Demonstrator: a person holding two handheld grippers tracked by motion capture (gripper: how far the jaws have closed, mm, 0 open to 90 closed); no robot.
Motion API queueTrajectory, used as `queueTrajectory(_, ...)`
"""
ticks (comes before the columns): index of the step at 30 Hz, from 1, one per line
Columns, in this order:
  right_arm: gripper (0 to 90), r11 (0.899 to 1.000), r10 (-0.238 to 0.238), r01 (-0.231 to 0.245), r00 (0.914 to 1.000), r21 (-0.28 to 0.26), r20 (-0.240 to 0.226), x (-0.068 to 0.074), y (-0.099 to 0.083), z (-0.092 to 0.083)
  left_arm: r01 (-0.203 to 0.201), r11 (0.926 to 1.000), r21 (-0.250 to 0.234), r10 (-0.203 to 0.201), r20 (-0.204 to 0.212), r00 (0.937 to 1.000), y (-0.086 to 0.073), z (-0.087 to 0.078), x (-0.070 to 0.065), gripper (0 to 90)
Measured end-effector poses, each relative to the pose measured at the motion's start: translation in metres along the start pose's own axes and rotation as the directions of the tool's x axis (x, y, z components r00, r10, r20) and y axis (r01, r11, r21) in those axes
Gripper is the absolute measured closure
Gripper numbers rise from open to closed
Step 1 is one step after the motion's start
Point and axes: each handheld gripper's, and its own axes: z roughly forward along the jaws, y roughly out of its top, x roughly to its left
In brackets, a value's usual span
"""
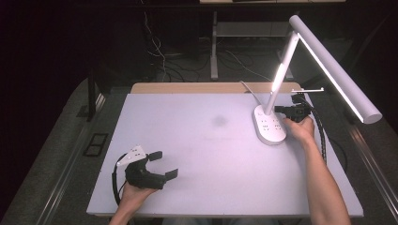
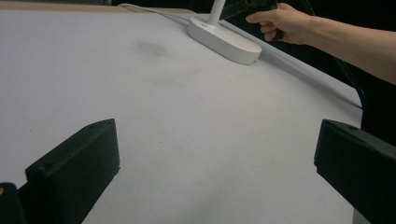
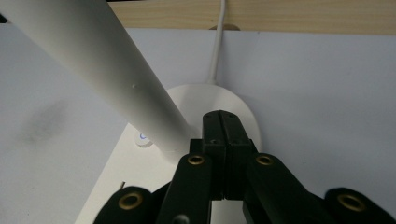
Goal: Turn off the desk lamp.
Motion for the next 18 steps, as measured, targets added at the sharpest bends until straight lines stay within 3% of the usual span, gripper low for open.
queueTrajectory(4,90.0,1.0,0.018,-0.018,0.9998,0.01,-0.009,0.0,-0.002,0.006,0.002,1.0,-0.003,-0.002,-0.004,1.0,0.0,-0.001,0.0,0.0)
queueTrajectory(12,90.0,1.0,-0.025,0.024,0.9983,0.02,0.052,0.008,-0.003,0.007,-0.003,1.0,-0.002,0.003,0.003,1.0,-0.001,-0.001,-0.003,0.0)
queueTrajectory(16,90.0,1.0,-0.01,0.009,0.9983,0.018,0.057,0.009,-0.004,0.006,-0.002,1.0,-0.005,0.002,0.004,1.0,-0.001,-0.002,-0.003,0.0)
queueTrajectory(18,90.0,1.0,-0.025,0.023,0.9972,0.021,0.071,0.011,-0.003,0.006,0.0,1.0,-0.008,0.0,0.0,1.0,-0.001,-0.003,-0.002,0.0)
